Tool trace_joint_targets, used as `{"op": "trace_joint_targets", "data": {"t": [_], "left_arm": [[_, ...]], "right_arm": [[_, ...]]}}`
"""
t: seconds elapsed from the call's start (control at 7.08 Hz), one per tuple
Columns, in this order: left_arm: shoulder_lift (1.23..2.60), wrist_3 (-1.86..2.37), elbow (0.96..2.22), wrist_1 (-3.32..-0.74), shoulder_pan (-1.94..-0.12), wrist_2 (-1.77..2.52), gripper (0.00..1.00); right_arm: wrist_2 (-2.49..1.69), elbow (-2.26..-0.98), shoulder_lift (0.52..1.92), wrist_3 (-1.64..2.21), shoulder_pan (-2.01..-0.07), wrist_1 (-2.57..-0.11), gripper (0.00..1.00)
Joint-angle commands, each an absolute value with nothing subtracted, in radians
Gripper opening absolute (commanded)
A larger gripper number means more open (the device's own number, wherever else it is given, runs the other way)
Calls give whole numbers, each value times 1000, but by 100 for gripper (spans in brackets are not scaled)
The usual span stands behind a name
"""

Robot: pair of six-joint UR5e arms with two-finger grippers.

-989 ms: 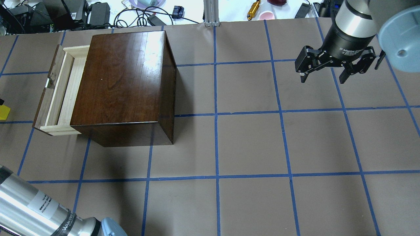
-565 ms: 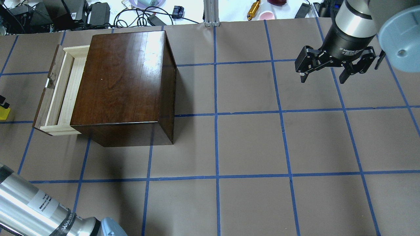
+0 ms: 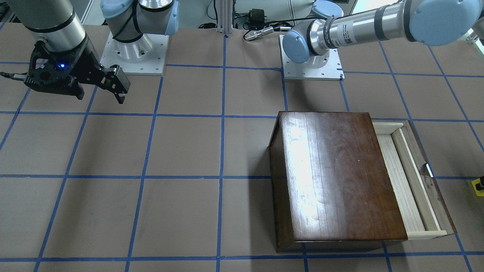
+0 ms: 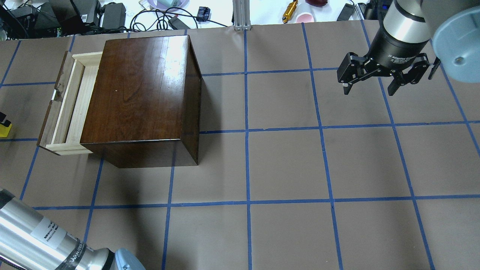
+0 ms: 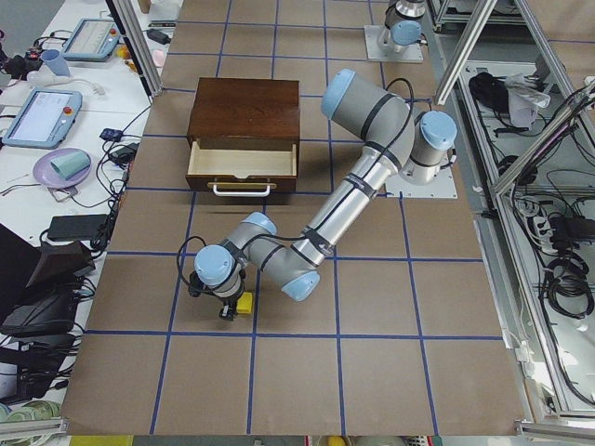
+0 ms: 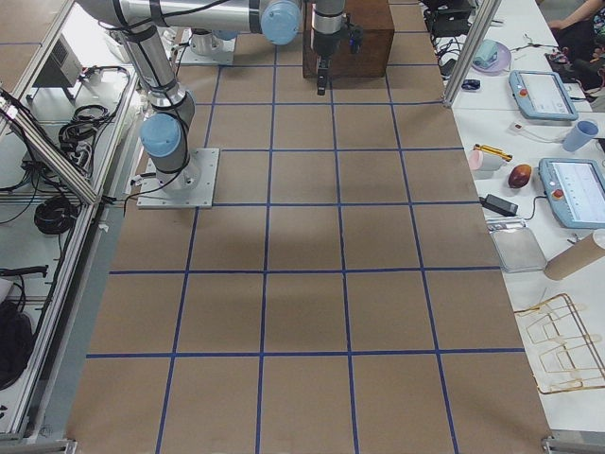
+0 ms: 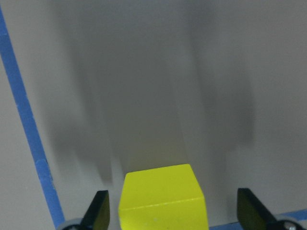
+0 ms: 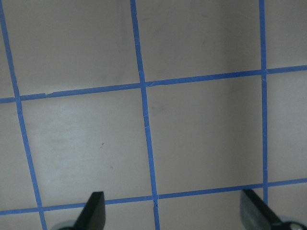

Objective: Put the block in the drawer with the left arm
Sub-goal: 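Grasp the yellow cube with the left gripper and lift it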

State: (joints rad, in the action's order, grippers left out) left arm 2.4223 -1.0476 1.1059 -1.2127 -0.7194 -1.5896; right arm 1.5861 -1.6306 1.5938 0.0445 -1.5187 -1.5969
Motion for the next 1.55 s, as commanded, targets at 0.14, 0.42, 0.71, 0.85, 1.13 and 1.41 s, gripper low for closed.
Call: {"op": "trace_joint_targets", "data": {"t": [0.14,0.42,0.71,0.85,1.13,1.41], "left_arm": [[2418,-1048,1106,-1212,-718,-1595,21],[2395,-1046,1106,-1226,-718,-1595,20],[2321,-1045,1130,-1264,-716,-1592,20],[2262,-1043,1164,-1293,-722,-1591,20],[2162,-1013,1209,-1359,-738,-1589,20],[2067,-942,1238,-1457,-779,-1586,20]], "right_arm": [[1586,-1631,1594,44,-1519,-1597,100],[1586,-1631,1594,44,-1519,-1597,100],[1586,-1631,1594,44,-1519,-1597,100],[1586,-1631,1594,44,-1519,-1597,100],[1586,-1631,1594,44,-1519,-1597,100],[1586,-1631,1594,44,-1519,-1597,100]]}}
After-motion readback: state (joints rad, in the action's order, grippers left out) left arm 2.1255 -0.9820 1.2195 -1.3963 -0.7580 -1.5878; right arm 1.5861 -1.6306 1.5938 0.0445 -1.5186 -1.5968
